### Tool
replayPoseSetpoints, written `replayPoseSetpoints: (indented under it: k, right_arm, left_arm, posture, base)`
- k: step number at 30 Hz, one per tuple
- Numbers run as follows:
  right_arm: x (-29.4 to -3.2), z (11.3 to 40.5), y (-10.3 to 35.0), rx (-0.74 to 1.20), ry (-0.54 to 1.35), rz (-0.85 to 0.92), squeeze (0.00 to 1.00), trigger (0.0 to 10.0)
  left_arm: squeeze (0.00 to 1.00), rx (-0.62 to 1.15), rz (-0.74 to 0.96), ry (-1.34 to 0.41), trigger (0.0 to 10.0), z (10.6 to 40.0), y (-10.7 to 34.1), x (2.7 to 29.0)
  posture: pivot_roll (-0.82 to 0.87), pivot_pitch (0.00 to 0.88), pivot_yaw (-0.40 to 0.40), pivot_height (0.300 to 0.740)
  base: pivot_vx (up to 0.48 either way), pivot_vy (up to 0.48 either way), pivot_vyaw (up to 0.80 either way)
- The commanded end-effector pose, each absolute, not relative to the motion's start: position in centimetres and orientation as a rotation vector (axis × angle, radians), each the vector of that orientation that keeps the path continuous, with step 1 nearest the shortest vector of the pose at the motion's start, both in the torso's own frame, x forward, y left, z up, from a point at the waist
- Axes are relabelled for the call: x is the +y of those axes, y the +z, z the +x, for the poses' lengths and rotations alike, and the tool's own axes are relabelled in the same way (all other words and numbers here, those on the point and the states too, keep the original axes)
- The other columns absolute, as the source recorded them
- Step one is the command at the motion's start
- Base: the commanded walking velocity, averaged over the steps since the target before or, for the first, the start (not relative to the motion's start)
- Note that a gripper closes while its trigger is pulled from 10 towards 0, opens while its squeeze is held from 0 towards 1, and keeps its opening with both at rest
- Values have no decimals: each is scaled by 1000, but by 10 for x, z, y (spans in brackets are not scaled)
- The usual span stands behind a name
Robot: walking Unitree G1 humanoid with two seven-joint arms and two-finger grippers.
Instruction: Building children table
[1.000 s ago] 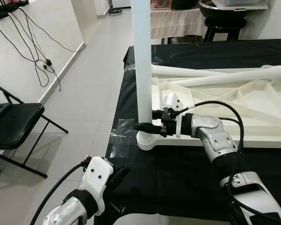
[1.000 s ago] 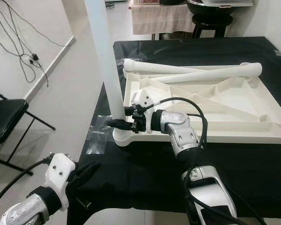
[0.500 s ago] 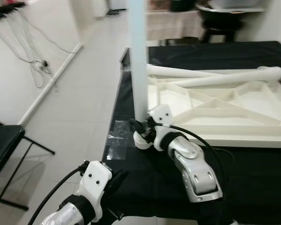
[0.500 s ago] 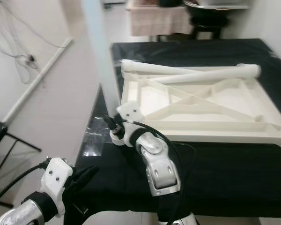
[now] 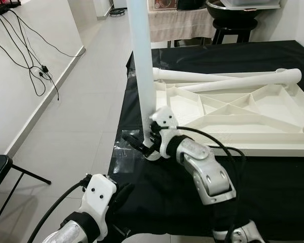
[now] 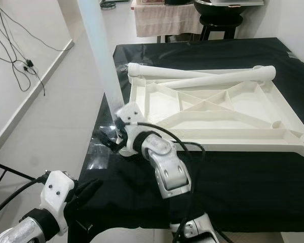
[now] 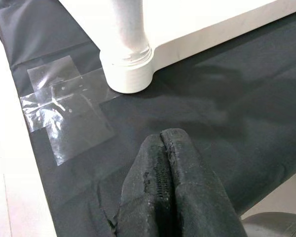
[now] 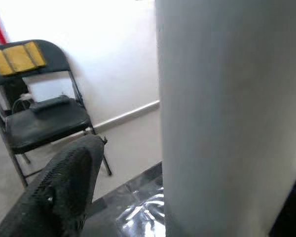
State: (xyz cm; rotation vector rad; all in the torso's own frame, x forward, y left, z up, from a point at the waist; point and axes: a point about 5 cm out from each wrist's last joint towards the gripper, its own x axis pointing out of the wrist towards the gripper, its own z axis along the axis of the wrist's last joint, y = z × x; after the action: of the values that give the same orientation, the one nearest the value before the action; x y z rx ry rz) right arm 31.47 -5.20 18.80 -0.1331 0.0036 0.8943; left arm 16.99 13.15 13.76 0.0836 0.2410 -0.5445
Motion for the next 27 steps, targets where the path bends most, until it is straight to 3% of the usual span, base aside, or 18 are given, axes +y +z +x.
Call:
replayPoseSetpoints:
  k: [1, 7, 15, 16, 18, 19, 27]
  right_arm:
    - [-41, 304, 188, -6, 1189, -123, 0, 10000]
    - [-58, 308, 182, 26, 1433, -202, 0, 10000]
    - [-68, 325, 192, 28, 1497, -189, 0, 10000]
    - [-69, 328, 194, 27, 1521, -167, 0, 9216]
    - [-69, 329, 195, 25, 1539, -152, 0, 9216]
    - [-68, 331, 196, 26, 1549, -124, 0, 0]
    - [-64, 336, 192, 23, 1573, -117, 0, 0]
  left_arm:
    - [0, 259, 78, -538, 10000, 169, 137, 133]
    - [0, 244, 69, -546, 10000, 171, 138, 128]
    - [0, 239, 80, -530, 10000, 174, 138, 127]
    - [0, 237, 79, -526, 10000, 173, 139, 127]
    - [0, 236, 77, -525, 10000, 173, 140, 126]
    - [0, 236, 65, -524, 10000, 172, 141, 126]
    - [0, 256, 41, -522, 10000, 170, 139, 126]
  posture:
    - [128, 69, 44, 740]
    - [103, 77, 52, 740]
    - [96, 81, 55, 740]
    - [95, 92, 54, 740]
    - [95, 92, 54, 740]
    - [93, 93, 55, 740]
    - [91, 104, 58, 740]
  base:
    - [0, 0, 0]
    - [0, 0, 0]
    - [0, 0, 0]
    - [0, 0, 0]
    - [0, 0, 0]
    - [0, 0, 0]
    - [0, 0, 0]
